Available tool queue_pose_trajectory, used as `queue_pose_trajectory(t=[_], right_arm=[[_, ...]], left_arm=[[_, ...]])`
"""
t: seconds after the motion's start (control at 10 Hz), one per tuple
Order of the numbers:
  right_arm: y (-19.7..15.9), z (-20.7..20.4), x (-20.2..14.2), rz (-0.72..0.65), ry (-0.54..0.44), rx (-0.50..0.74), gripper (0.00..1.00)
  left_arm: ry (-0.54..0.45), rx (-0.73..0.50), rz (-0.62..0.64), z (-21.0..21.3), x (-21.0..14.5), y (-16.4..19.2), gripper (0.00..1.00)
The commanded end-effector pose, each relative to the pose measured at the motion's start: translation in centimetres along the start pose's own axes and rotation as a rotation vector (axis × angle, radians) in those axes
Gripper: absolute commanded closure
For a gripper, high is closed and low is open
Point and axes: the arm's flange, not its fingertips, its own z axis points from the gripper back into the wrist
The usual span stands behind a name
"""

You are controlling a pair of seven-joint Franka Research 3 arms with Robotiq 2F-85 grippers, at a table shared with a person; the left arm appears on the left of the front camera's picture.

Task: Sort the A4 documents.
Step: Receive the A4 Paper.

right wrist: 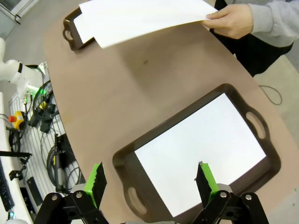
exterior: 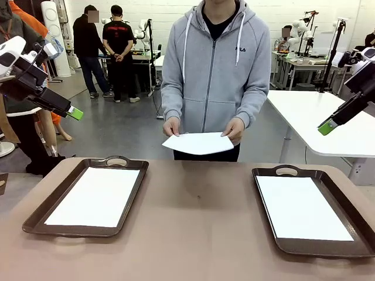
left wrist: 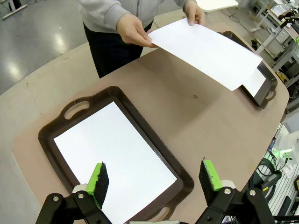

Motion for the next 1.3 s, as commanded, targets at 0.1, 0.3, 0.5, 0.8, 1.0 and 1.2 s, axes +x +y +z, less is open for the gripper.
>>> queue_pose_trajectory(t=[0.1,0.3,0.5,0.8,1.0,1.2], right_arm=[[0.02,0.04,0.05,0.007,0.001,-0.005,0.00],[0.02,0.04,0.05,0.007,0.001,-0.005,0.00],[0.02,0.04,0.05,0.007,0.001,-0.005,0.00],[0.02,0.04,0.05,0.007,0.001,-0.005,0.00],[0.02,0.04,0.05,0.007,0.001,-0.005,0.00],[0.02,0.04,0.05,0.007,0.001,-0.005,0.00]], left_arm=[[-0.004,-0.010,-0.018,0.08,-0.07,0.18,0.00],[-0.004,-0.010,-0.018,0.08,-0.07,0.18,0.00],[-0.004,-0.010,-0.018,0.08,-0.07,0.18,0.00],[-0.004,-0.010,-0.018,0.08,-0.07,0.18,0.00],[-0.004,-0.010,-0.018,0.08,-0.07,0.18,0.00],[-0.004,-0.010,-0.018,0.08,-0.07,0.18,0.00]])
